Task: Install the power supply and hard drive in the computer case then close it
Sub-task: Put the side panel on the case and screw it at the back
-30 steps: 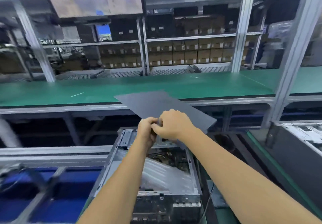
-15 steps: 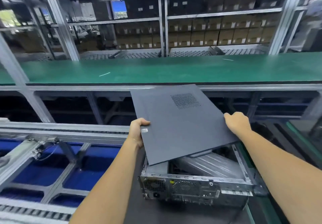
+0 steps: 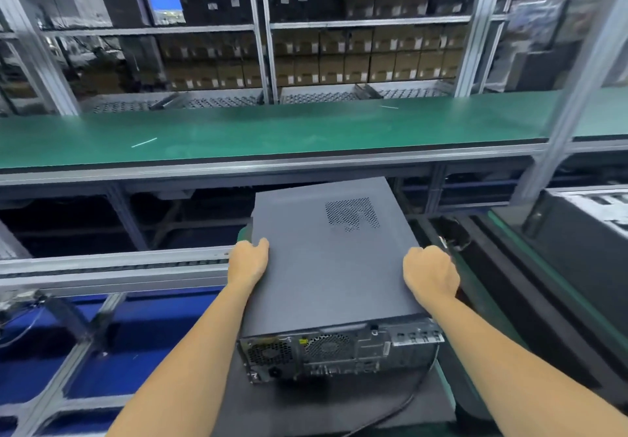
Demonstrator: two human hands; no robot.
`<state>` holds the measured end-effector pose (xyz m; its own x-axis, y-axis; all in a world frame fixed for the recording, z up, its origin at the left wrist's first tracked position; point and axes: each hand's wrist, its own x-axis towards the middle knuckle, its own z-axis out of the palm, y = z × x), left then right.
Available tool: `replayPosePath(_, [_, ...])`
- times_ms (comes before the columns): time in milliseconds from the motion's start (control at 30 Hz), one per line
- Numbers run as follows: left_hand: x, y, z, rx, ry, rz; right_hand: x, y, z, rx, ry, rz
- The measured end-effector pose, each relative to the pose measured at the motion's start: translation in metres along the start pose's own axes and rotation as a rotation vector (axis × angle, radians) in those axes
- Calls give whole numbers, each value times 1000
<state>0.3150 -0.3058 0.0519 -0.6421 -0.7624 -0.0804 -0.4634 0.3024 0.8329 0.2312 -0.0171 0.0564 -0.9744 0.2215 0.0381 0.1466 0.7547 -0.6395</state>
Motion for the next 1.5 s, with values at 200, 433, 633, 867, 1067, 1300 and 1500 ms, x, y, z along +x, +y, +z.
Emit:
replayPosePath(200, [-17,0,4,267,104,104,-8,11,-3,-66,10,-36])
replayPosePath(433, [-31,-9,13,473,219,195,-15,26,-10,-325,49,-292])
replayPosePath(633, [-23,2,6,744,248,457,11,27,-17,-295,32,-461])
replayPosePath(867, [-23,-12,30,730,-45,483,17,21,18,-418,-271,-647])
replayPosePath(1067, [-19,-20,27,748,38,390,23,14,33,-481,-269,-688])
replayPosePath(1300, [-6,-17,33,681,-33,430,27,16,37,-566,-244,-645])
replayPosePath(1500, [-5,-12,36,552,45,272,32,2,39,-504,-204,-603])
